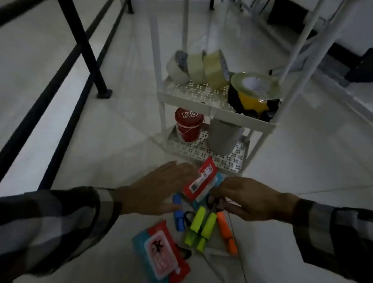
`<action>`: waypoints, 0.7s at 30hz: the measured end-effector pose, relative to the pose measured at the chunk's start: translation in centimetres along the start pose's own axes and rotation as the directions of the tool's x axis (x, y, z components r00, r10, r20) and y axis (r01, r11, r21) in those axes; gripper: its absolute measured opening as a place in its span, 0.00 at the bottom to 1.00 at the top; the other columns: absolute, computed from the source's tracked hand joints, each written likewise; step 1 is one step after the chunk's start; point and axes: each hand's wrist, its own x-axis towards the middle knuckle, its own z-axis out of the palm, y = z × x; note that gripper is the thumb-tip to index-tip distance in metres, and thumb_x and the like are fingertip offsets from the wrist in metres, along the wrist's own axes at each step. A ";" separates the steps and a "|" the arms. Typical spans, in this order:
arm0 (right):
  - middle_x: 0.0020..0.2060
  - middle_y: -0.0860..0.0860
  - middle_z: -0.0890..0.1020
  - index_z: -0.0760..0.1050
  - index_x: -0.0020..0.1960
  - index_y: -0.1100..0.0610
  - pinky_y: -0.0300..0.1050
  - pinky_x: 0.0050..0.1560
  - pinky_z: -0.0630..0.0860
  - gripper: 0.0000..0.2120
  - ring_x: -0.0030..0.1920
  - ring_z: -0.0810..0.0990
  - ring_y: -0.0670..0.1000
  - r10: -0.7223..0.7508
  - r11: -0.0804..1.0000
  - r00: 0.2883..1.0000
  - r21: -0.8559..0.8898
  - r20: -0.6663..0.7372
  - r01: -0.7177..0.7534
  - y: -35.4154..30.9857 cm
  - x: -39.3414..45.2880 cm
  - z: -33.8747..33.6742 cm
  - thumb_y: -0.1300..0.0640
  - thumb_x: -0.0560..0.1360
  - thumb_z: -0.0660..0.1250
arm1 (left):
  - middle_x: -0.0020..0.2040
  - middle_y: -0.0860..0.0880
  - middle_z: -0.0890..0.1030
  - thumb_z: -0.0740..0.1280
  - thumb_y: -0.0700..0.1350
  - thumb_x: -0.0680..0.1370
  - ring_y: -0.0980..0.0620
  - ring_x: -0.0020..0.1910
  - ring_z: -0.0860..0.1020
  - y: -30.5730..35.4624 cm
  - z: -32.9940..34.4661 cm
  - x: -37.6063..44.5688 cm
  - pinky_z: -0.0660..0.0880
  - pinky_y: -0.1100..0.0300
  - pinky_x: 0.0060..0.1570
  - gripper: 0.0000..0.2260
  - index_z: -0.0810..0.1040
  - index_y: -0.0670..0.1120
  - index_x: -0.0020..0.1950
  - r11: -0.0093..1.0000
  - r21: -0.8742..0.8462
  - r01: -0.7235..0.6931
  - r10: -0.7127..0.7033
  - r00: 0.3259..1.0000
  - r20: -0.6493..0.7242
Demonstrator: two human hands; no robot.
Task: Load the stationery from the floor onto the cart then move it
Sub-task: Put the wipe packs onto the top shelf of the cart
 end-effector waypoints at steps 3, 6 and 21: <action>0.52 0.47 0.84 0.72 0.71 0.51 0.47 0.46 0.81 0.17 0.48 0.81 0.48 0.105 0.994 0.992 0.016 0.071 -0.106 -0.2 -0.3 0.4 0.46 0.84 0.60 | 0.84 0.47 0.56 0.68 0.63 0.79 0.49 0.83 0.54 0.1 0.9 -0.3 0.59 0.39 0.78 0.43 0.44 0.57 0.84 0.997 -0.066 0.038 -0.036 0.999 0.032; 0.54 0.47 0.86 0.64 0.77 0.50 0.45 0.46 0.82 0.22 0.45 0.83 0.47 0.222 0.972 0.970 0.058 0.102 -0.228 -0.3 0.6 1.8 0.46 0.85 0.59 | 0.83 0.45 0.58 0.67 0.61 0.80 0.46 0.82 0.58 0.3 2.4 -2.0 0.63 0.38 0.75 0.41 0.46 0.56 0.84 0.995 -0.099 0.012 -0.012 1.000 -0.002; 0.50 0.44 0.79 0.72 0.68 0.48 0.39 0.45 0.74 0.18 0.45 0.79 0.46 0.579 0.717 0.779 0.306 0.240 -0.627 -0.7 6.8 5.7 0.41 0.83 0.59 | 0.83 0.46 0.61 0.59 0.57 0.85 0.47 0.82 0.58 2.6 -0.8 -8.3 0.62 0.47 0.77 0.28 0.56 0.53 0.83 0.986 -0.046 -0.161 0.166 0.906 0.389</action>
